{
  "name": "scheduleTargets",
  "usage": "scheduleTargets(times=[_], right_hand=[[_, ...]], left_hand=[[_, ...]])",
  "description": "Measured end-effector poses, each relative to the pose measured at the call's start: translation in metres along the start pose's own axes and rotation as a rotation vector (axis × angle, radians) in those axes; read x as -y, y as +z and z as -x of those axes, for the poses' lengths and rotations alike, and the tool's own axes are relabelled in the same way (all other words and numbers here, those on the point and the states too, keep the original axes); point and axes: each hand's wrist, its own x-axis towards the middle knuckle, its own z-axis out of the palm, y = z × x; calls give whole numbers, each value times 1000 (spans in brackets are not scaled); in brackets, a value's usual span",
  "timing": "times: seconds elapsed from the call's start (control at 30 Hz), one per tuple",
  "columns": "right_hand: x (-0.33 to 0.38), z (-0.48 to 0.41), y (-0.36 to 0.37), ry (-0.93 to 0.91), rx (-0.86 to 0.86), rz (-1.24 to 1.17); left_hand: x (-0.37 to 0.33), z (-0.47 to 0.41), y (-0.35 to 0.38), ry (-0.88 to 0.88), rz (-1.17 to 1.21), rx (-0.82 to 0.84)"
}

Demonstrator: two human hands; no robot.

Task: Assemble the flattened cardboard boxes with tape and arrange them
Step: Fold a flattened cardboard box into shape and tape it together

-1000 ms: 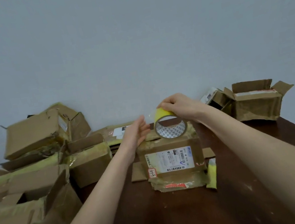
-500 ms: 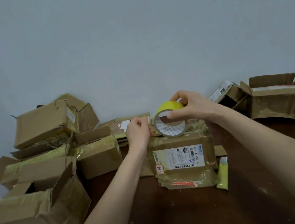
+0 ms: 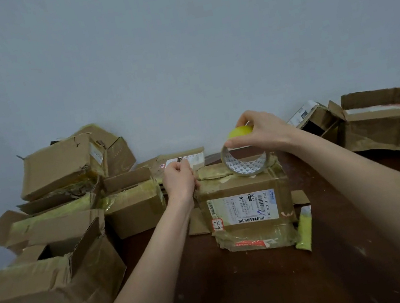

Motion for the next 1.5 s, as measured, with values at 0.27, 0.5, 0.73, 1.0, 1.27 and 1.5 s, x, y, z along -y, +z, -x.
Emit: scheduleTargets(times=[0.27,0.5,0.73,1.0,1.27,1.5], right_hand=[[0,2,-2,-61,-7,31],[14,-5,2,-68,67,248],[7,-3,9,-73,75,198],[-2,10,12,-19,-27,38],[-41,26,6,112,5,-636],[-26,18,-13,-2,-52,-316]], left_hand=[[7,-3,-6,-38,-14,-6],[25,-4,-21,-138,-104,-1],[41,14,-18,-398,-174,284],[-6,10,-12,422,-650,441],[4,-2,15,619,-1128,690],[0,4,10,649,-1310,747]])
